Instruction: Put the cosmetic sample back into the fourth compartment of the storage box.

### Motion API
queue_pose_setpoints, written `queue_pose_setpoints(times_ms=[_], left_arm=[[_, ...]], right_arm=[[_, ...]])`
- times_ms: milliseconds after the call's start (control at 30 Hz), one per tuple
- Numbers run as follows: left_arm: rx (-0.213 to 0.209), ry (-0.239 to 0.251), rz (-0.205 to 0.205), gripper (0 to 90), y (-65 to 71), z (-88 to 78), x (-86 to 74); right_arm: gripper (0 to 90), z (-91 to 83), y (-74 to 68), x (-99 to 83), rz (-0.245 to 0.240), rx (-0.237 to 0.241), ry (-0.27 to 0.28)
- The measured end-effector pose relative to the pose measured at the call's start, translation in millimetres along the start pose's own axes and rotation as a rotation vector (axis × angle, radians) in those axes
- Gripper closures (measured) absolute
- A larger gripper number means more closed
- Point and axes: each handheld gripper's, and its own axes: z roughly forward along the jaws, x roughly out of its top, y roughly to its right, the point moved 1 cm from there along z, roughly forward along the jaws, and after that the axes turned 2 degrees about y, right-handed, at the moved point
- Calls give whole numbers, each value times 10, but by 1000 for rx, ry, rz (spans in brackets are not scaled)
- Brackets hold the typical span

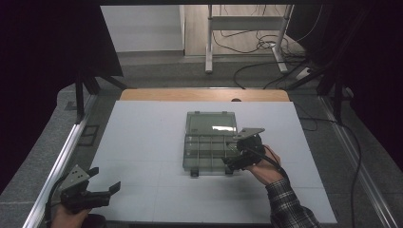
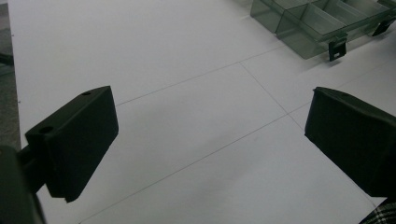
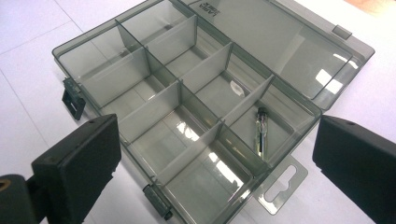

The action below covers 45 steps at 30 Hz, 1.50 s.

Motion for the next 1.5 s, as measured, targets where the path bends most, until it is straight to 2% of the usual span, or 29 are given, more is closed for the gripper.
queue_pose_setpoints(times_ms=[267,733,967,1500], left_arm=[[0,1,-2,30,-3,-3,0],[-1,1,-2,30,-3,-2,0],[-1,2,-3,30,-5,-3,0],[-1,2,-4,29,-5,-4,0]], right_arm=[[9,-57,-37,-32,-12,-16,11],[1,-152,-94,-152,-6,-21,29],[1,-220,-103,-189,11,-18,43],[0,-353,-93,-292,11,-27,28]])
